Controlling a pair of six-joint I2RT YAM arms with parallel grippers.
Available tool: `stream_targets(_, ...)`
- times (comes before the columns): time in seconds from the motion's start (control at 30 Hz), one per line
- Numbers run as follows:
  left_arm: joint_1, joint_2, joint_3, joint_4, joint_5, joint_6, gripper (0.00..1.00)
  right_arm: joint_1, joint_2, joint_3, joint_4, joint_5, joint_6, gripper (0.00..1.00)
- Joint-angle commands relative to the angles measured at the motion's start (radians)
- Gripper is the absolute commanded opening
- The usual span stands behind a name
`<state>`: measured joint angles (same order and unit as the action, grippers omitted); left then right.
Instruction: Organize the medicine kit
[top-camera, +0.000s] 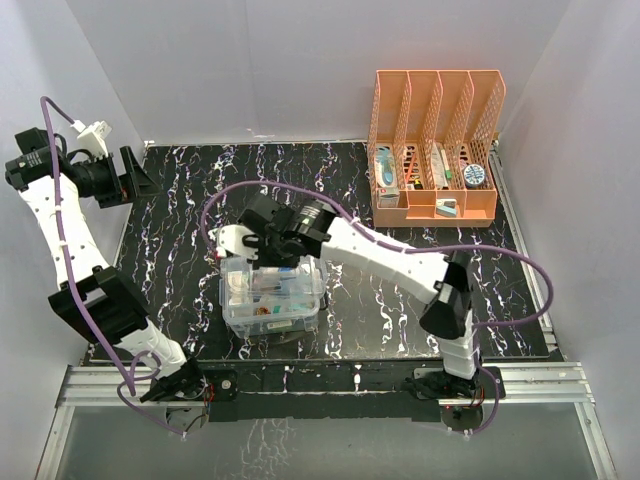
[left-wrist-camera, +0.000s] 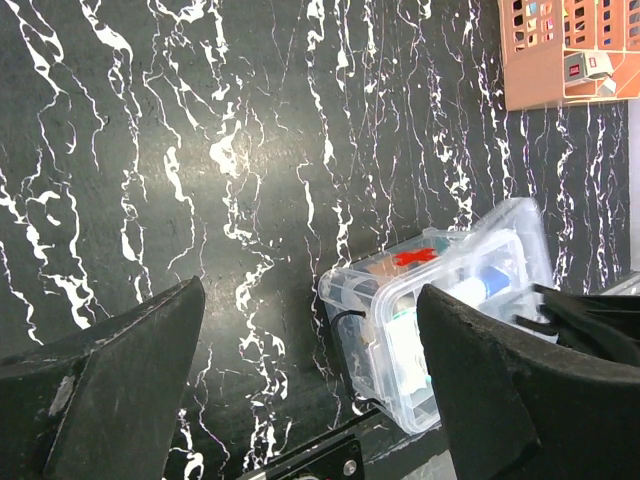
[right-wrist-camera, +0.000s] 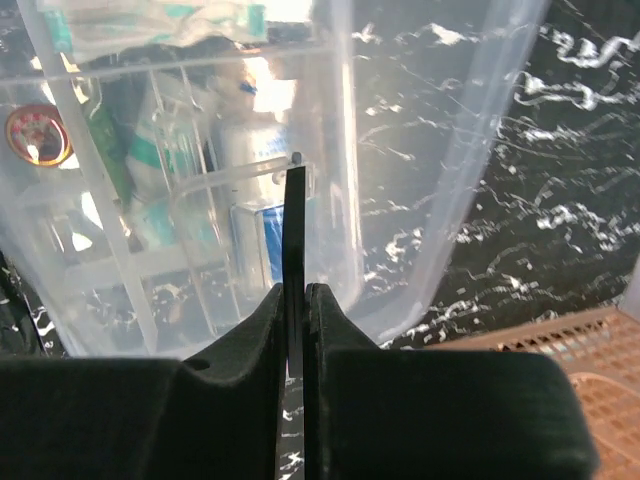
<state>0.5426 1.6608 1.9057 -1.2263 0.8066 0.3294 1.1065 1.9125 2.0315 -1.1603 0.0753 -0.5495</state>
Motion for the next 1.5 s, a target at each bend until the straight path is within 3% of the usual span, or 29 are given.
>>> stream_targets(0.0,0.017,-0.073,-0.027,0.014,0.053,-0.004,0.85,0.017,0.057,0.074,0.002,-0.093,-0.077,0.00)
stream_targets(0.4,0.030,-0.064,-0.061,0.019,0.104,-0.012,0.84,0.072,0.116,0.075,0.018,-0.094,-0.063,0.00)
stream_targets(0.8,0.036,-0.068,-0.073,0.001,0.124,0.001,0.84,0.081,0.077,-0.110,0.154,-0.050,-0.019,0.00)
stream_targets(1.47,0.037,-0.047,-0.078,-0.010,0.155,-0.002,0.84,0.090,-0.045,-0.318,0.222,-0.096,0.097,0.00)
